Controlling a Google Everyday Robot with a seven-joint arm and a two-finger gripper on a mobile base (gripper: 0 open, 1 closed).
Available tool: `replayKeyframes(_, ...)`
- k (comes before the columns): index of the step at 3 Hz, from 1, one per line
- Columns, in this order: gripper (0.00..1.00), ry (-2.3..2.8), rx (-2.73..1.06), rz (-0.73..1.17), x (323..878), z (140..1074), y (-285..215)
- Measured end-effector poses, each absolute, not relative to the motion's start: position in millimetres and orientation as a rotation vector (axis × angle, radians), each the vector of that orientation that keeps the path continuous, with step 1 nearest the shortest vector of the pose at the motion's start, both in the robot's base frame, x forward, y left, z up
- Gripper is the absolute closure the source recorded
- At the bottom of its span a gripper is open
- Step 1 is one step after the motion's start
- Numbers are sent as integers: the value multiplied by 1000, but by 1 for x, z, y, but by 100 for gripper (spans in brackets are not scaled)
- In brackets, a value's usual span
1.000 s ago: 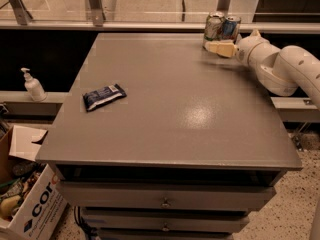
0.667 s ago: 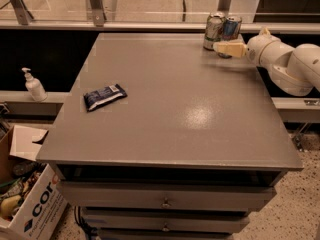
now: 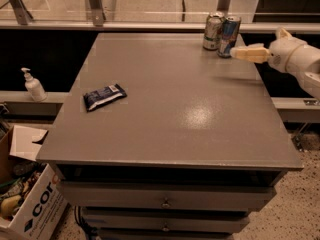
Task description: Move redbull can near 7up can
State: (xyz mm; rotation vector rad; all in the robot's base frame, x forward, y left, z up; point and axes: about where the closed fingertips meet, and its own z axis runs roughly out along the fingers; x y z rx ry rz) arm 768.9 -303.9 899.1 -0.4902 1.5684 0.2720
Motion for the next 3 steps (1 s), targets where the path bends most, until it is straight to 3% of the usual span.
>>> replayKeyframes(1, 0, 1559, -508, 347, 735, 904, -320)
replayKeyframes(3, 0, 1548, -538, 381, 730, 905, -310)
